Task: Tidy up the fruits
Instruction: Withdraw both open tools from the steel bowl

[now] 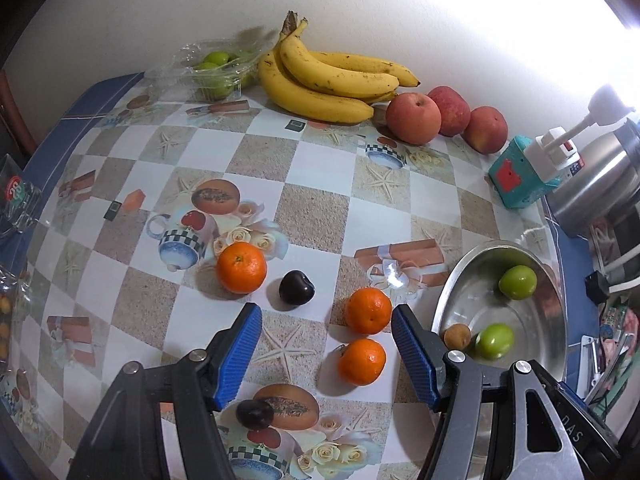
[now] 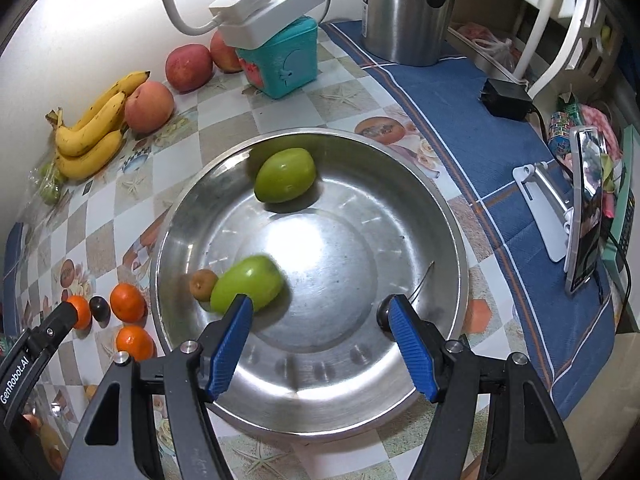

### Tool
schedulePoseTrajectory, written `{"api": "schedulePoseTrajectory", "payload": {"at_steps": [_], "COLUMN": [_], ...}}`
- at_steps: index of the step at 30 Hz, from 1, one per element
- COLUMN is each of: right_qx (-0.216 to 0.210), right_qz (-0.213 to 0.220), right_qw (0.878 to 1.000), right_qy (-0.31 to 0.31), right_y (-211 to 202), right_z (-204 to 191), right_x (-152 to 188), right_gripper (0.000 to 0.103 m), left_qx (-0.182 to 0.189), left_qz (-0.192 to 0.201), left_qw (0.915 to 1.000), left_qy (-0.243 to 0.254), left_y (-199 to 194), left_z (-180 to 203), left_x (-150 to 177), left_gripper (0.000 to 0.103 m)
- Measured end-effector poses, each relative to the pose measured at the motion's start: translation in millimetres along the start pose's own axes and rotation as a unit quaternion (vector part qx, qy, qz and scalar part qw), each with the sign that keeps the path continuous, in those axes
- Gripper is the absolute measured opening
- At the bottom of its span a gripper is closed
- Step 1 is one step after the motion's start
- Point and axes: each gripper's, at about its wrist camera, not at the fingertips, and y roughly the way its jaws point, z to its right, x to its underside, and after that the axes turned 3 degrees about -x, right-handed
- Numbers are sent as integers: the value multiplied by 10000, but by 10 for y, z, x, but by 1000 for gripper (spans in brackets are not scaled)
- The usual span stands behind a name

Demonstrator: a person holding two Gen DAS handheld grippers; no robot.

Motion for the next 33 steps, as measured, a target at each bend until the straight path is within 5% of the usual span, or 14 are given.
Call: {"api": "schedulePoseTrajectory", "payload": {"at_steps": [6, 9, 10, 11, 33], "right_qx": [13, 13, 8, 34, 90], "right_qz": [41, 84, 101, 75, 44], "right_qw": [10000, 10000, 9999, 10000, 9996], "right_qy": [-22, -37, -33, -44, -273], "right_y": [-11, -20, -24, -20, -11], "right_z": [-9, -5, -3, -4, -79], "right_x": [9, 6, 7, 7, 39], "right_gripper": [72, 96, 96, 96, 96], "left_qx": [-49, -72, -94, -143, -298], "left_qz": [-12, -3, 6, 33, 105], "left_qw": [10000, 9999, 9999, 9999, 9992], "left_qy": [-59, -86, -92, -89, 260], "left_y": [6, 13, 15, 15, -44], "left_z": [-27, -47, -52, -58, -73], "left_x": [-4, -5, -5, -3, 39], "left_gripper": [82, 90, 102, 103, 103]}}
